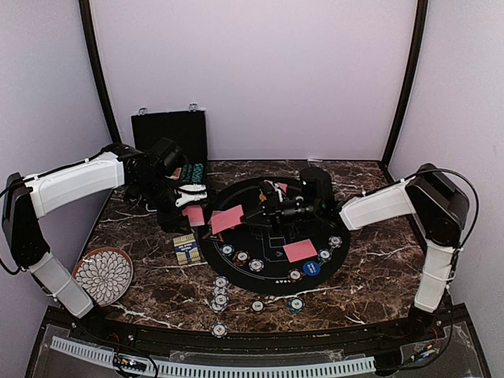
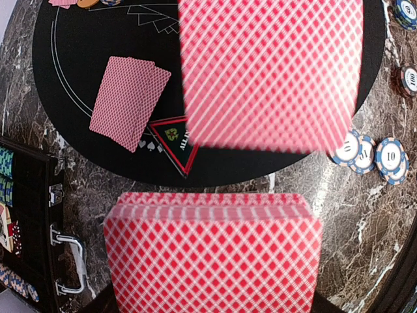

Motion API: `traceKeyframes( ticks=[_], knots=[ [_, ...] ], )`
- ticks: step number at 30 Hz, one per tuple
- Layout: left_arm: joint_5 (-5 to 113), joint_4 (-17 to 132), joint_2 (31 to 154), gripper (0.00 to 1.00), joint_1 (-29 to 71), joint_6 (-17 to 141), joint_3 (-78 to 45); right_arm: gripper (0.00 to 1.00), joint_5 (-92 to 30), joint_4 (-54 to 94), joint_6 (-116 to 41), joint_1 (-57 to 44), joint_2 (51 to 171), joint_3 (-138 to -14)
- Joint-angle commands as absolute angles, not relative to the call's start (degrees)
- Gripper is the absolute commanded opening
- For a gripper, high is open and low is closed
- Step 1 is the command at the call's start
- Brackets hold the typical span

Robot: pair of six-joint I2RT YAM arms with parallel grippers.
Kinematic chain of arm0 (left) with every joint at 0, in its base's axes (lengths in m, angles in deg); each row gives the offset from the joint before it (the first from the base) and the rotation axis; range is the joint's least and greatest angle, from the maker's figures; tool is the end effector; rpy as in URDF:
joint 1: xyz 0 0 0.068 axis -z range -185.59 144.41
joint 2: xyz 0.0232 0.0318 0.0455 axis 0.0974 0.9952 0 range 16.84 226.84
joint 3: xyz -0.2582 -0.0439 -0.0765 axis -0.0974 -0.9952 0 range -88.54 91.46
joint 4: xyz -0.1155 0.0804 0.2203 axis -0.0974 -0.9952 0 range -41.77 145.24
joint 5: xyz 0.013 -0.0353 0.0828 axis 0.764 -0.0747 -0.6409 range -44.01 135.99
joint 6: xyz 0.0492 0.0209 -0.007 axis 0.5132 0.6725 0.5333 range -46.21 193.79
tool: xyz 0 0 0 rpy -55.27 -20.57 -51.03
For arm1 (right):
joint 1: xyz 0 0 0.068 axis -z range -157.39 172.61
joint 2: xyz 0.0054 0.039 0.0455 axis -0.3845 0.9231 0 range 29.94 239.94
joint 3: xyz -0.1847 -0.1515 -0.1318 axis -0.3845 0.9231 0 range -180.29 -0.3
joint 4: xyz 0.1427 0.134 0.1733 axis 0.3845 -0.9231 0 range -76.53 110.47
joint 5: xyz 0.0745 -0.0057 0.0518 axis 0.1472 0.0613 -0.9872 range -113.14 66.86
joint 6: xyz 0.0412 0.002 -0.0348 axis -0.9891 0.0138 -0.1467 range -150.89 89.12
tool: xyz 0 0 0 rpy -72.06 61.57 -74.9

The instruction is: Distribute texas hold em gaming equipment

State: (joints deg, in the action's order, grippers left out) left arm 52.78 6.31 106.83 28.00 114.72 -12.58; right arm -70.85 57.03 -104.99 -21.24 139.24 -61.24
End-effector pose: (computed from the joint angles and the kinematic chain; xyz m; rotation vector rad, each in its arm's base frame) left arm 0.2658 -0.1816 0.2789 1.6413 2.0951 -0.1167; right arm 0.2779 0.3035 0.1994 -0.1882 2.3197 2.0249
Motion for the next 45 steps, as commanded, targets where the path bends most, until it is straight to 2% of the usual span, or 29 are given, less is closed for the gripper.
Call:
traceKeyframes(
  ticks=[1, 6, 12, 18, 32, 36, 39, 45],
  knots=[
    [52.7, 6.6, 104.4, 0.0, 27.7, 115.4, -13.4, 0.0, -70.9, 58.3, -103.6, -18.9, 132.9, -54.8],
    [52.9, 6.4, 104.5, 0.0, 27.6, 115.5, -13.2, 0.0, -71.3, 52.4, -99.9, -15.9, 127.5, -47.9],
    [53.0, 6.1, 104.3, 0.0, 27.7, 115.5, -13.1, 0.0, -69.3, 31.4, -87.7, -11.6, 120.6, -44.5],
    [53.1, 6.0, 104.3, 0.0, 27.6, 115.5, -13.0, 0.0, -68.2, 19.1, -79.9, -5.9, 116.9, -41.5],
    [53.6, 5.1, 104.8, 0.0, 27.6, 115.3, -11.7, 0.0, -65.2, 12.9, -70.9, -1.6, 120.4, -40.6],
    [53.7, 5.1, 105.0, 0.0, 27.6, 115.3, -11.7, 0.16, -62.0, 7.0, -68.1, -1.5, 119.3, -43.1],
    [53.9, 5.1, 105.3, 0.0, 27.7, 115.2, -11.5, 0.32, -60.3, 4.1, -66.5, -1.6, 118.4, -44.7],
    [54.8, 4.5, 105.1, 0.0, 27.7, 114.9, -10.9, 0.46, -58.2, 0.9, -65.7, -1.5, 116.6, -48.9]
  ],
)
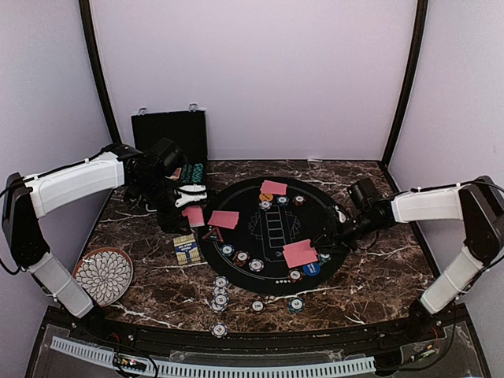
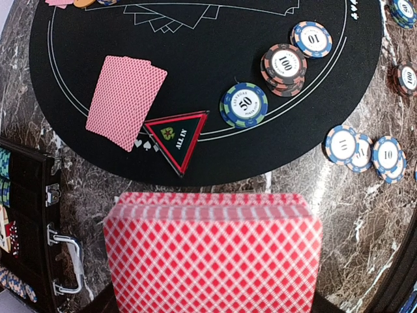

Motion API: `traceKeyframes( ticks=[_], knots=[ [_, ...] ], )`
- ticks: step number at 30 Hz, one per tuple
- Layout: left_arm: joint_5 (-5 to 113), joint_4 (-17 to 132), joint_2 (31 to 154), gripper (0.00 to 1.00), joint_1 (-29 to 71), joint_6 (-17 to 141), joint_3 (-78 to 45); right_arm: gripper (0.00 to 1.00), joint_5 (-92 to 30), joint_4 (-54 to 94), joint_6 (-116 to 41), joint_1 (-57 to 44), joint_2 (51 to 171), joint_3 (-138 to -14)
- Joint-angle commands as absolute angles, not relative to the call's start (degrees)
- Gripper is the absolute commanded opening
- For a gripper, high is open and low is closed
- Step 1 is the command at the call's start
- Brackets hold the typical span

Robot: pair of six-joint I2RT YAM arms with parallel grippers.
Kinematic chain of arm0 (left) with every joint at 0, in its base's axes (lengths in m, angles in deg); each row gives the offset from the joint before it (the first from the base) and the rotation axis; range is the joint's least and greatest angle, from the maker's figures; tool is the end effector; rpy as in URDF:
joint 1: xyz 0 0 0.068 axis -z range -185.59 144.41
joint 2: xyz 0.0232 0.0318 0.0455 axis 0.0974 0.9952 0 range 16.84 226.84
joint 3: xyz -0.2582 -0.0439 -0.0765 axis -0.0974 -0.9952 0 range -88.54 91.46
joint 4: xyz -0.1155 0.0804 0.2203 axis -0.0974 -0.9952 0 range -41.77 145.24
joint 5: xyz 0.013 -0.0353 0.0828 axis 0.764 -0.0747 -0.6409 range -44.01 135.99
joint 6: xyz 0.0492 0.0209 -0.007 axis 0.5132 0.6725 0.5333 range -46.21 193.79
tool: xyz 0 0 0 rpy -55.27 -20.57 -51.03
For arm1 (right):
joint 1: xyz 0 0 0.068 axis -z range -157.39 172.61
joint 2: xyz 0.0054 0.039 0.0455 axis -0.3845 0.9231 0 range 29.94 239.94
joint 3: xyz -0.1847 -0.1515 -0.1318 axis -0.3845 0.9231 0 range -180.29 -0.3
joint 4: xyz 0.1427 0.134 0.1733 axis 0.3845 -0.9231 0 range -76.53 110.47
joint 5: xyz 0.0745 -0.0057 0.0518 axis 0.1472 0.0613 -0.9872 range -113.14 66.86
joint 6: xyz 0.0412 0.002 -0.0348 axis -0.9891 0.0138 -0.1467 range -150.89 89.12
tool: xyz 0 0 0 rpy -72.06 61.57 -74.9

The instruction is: Distribute texas hold em gaming equipment

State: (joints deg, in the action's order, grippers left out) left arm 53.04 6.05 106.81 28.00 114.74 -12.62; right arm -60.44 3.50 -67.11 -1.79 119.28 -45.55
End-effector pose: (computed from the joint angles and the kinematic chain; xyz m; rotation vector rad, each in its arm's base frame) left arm 0.2652 -0.1814 0.2786 1.6452 2.0975 -0.1233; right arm 0.2498 0.1370 0.1606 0.0458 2.8071 1.1795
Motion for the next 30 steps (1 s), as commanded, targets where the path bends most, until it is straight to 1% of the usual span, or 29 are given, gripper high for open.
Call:
traceKeyframes(
  ticks=[1, 5, 7, 11, 15, 19, 22, 26, 30],
  knots=[
    [55.0, 4.5, 105.0, 0.0, 27.6, 114.9, -10.9, 0.49, -58.0, 0.8, -66.1, -1.5, 116.2, -49.7],
    [55.4, 4.5, 104.9, 0.0, 27.7, 114.5, -11.2, 0.62, -57.1, 1.2, -67.4, -1.6, 114.9, -53.0],
    [55.4, 4.6, 104.9, 0.0, 27.7, 114.5, -11.5, 0.65, -57.3, 3.1, -68.2, -2.0, 115.1, -54.2],
    [55.3, 5.0, 104.8, 0.0, 27.7, 114.5, -11.7, 0.66, -59.9, 7.8, -71.4, -3.6, 118.9, -58.0],
    [55.5, 5.0, 104.6, 0.0, 27.7, 114.3, -11.6, 0.65, -63.9, 15.7, -76.4, -8.6, 124.7, -62.2],
    [55.8, 5.2, 104.6, 0.0, 27.6, 113.8, -11.7, 0.69, -67.0, 25.6, -82.8, -15.0, 130.2, -66.4],
    [56.1, 5.3, 104.6, 0.0, 27.7, 113.5, -11.7, 0.74, -68.5, 33.1, -87.9, -19.0, 134.6, -69.2],
    [56.6, 5.3, 104.6, 0.0, 27.7, 113.5, -11.8, 0.77, -69.6, 44.9, -96.3, -23.0, 139.5, -71.2],
    [56.8, 5.4, 104.5, 0.0, 27.7, 113.4, -11.6, 0.77, -69.7, 50.5, -99.9, -25.5, 144.0, -74.0]
  ],
)
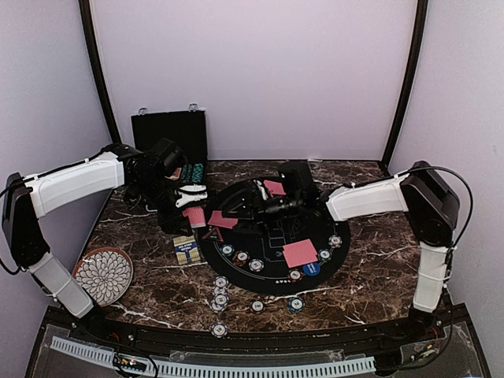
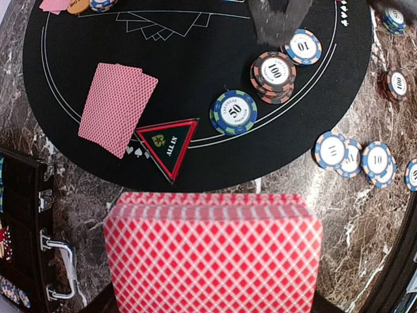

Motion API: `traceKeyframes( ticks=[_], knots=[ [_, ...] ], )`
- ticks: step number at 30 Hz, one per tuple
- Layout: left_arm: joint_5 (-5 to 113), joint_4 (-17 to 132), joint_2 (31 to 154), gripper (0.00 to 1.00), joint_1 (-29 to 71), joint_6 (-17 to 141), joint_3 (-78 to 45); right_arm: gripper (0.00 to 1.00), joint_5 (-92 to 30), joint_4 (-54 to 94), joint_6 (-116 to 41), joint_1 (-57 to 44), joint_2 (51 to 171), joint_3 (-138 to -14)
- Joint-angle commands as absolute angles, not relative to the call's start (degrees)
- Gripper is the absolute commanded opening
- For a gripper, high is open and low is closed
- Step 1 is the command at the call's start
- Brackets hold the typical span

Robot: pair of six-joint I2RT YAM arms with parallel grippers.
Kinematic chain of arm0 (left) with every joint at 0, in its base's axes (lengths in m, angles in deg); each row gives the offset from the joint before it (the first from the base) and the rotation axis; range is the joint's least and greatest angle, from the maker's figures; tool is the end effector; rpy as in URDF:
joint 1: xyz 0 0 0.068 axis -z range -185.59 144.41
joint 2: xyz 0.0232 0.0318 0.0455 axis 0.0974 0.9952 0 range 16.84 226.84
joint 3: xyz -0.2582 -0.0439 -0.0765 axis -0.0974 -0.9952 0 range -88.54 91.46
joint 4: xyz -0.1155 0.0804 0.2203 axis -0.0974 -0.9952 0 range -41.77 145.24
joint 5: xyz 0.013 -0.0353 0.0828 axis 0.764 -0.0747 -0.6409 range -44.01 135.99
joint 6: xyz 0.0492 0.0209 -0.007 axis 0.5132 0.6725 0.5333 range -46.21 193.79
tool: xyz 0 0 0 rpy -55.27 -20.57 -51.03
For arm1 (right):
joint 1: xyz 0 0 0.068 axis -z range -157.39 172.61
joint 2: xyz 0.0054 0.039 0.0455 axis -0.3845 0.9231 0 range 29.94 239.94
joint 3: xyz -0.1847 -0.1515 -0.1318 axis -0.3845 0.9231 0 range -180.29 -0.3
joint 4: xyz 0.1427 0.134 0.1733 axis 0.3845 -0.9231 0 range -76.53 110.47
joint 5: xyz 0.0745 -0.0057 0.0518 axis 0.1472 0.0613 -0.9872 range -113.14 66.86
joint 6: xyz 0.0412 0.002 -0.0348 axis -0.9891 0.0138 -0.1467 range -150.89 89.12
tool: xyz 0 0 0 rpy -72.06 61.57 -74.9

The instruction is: Distribute texas hold em gaming equipment

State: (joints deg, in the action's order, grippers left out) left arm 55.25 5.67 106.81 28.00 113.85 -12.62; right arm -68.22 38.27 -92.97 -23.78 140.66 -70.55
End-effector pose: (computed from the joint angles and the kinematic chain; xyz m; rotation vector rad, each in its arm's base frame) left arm 0.2638 -0.1821 0.2784 1.6395 2.1052 -0.1805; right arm 0.2784 0.3289 0.2089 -0.3233 2.4214 1.8441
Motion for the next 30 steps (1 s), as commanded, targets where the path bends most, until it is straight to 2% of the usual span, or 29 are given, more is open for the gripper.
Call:
traceKeyframes(
  ticks=[1, 21, 30],
  knots=[
    [56.8, 5.3, 104.5, 0.0, 27.7, 113.4, -11.5, 0.77, -69.7, 51.0, -100.3, -26.0, 144.7, -74.7],
    [57.0, 4.9, 104.8, 0.0, 27.7, 113.3, -10.3, 0.78, -71.2, 56.6, -106.3, -30.3, 157.2, -86.7],
    [57.3, 4.6, 105.3, 0.0, 27.7, 113.2, -9.7, 0.78, -70.8, 58.9, -110.5, -31.4, 165.1, -96.1]
  ],
)
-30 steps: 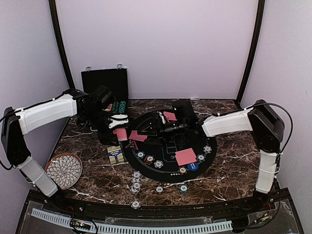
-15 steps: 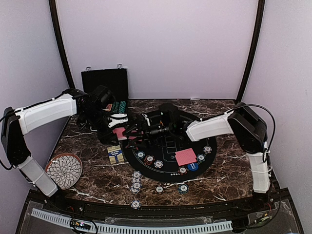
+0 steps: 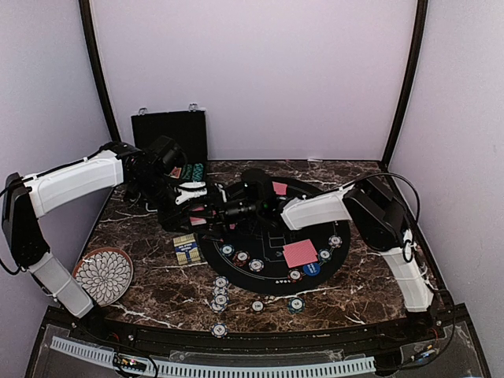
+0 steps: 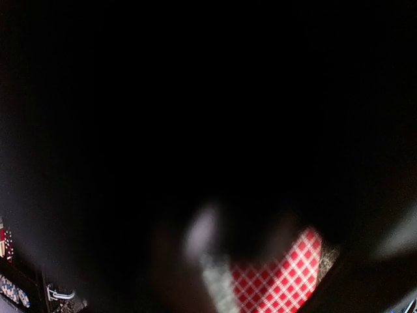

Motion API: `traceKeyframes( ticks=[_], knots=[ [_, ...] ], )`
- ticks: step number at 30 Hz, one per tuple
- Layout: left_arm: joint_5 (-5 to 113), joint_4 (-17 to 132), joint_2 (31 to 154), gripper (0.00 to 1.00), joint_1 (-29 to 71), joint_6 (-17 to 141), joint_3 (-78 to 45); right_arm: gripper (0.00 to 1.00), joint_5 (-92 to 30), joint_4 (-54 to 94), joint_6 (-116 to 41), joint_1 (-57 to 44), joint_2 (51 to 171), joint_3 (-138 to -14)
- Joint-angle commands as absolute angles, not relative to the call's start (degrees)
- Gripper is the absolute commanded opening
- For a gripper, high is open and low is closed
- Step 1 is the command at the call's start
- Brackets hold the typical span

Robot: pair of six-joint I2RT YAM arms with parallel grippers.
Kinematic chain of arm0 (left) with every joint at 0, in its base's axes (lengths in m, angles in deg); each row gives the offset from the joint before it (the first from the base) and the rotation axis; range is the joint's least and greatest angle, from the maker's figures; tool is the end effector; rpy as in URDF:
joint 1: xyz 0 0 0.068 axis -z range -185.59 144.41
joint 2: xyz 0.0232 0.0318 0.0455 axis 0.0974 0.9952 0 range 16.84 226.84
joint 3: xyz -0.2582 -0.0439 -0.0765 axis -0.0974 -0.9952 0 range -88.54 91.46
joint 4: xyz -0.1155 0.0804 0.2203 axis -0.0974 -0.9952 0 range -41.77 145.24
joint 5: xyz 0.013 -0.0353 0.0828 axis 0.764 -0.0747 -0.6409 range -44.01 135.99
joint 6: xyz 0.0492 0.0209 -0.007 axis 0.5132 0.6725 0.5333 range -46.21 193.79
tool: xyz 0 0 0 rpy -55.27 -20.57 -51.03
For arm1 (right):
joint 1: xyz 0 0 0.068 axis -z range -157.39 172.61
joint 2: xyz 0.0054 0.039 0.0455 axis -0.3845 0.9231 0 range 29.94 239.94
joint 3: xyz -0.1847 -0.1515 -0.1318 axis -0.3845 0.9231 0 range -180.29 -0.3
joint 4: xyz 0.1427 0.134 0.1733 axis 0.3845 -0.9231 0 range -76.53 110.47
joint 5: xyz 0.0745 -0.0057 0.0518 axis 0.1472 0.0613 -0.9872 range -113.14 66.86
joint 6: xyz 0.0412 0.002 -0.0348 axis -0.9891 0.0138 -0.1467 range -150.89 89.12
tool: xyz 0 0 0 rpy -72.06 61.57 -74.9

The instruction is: Distribute texas hold em gaming equipment

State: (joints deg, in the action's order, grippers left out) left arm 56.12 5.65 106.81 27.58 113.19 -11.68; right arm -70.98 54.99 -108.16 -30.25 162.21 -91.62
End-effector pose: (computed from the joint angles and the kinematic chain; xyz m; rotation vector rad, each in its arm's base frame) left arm 0.2661 -0.1814 0.2834 1.6143 2.1025 -0.1997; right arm 0.2924 0.4298 0.1827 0.3726 -2.2473 -2.1126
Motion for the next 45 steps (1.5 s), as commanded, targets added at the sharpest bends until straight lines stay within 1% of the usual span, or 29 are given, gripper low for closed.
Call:
traceKeyframes(
  ticks=[1, 4, 9, 15, 27, 37, 45],
  knots=[
    [57.3, 4.5, 105.3, 0.0, 27.7, 113.2, -9.7, 0.78, -70.7, 58.6, -110.7, -31.5, 165.9, -97.2],
    [57.3, 4.3, 105.3, 0.0, 27.7, 113.1, -9.6, 0.78, -70.6, 56.8, -110.6, -31.7, 167.7, -100.3],
    [57.3, 4.2, 105.1, 0.0, 27.7, 113.1, -9.6, 0.78, -70.2, 50.9, -107.9, -31.5, 168.7, -102.0],
    [57.0, 4.1, 104.9, 0.0, 27.7, 113.3, -9.6, 0.74, -69.4, 51.1, -108.1, -30.2, 167.8, -97.9],
    [56.5, 4.4, 104.3, 0.0, 27.7, 113.7, -10.2, 0.64, -69.7, 51.6, -106.2, -28.3, 162.2, -90.2],
    [56.1, 4.5, 104.3, 0.0, 27.7, 113.9, -10.4, 0.52, -70.2, 51.3, -104.8, -27.5, 159.1, -87.6],
    [55.9, 4.5, 104.6, 0.0, 27.7, 114.0, -10.6, 0.51, -70.8, 52.4, -104.7, -26.9, 156.6, -85.3]
  ],
)
